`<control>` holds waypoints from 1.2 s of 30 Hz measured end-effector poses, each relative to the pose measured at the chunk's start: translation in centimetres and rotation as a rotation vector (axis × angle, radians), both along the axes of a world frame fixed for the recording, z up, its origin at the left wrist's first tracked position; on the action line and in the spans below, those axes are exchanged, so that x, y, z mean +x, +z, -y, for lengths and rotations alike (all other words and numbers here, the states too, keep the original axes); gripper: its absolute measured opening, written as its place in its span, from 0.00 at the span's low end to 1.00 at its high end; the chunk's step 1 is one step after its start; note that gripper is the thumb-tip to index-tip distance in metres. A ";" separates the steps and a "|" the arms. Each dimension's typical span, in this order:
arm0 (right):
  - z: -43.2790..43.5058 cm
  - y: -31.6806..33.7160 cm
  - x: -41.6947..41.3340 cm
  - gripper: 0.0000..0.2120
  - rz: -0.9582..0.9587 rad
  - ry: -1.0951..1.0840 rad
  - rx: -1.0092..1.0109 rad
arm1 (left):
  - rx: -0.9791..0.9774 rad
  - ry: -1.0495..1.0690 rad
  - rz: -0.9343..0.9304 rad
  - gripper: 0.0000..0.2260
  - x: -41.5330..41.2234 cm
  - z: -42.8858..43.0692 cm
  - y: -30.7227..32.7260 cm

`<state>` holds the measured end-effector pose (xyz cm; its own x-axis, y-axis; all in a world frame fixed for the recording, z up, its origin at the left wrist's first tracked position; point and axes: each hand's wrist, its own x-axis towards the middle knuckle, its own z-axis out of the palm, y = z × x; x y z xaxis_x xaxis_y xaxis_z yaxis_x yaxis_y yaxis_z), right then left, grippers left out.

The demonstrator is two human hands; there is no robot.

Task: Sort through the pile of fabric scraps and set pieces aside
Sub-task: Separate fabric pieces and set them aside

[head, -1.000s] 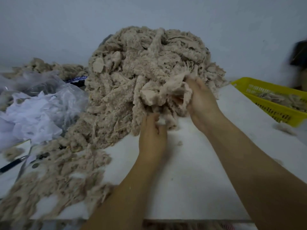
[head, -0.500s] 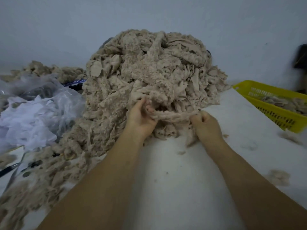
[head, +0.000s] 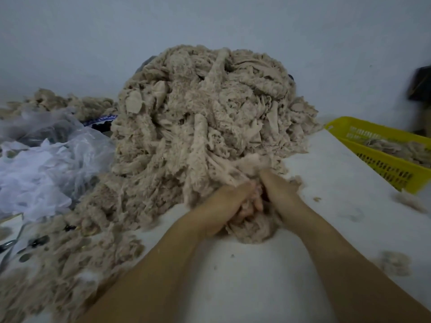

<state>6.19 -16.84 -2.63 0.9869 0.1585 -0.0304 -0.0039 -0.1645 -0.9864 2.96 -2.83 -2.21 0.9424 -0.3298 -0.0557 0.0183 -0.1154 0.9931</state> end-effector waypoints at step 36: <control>2.1 1.8 0.9 0.16 -0.198 -0.359 0.920 | -0.317 1.497 0.175 0.18 4.1 -8.7 -0.3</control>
<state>7.10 -18.90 -0.82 0.9713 -0.1027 -0.2144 -0.0812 0.7041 -0.7054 7.02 5.87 -2.50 0.3980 0.9170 -0.0257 -0.1945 0.1117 0.9745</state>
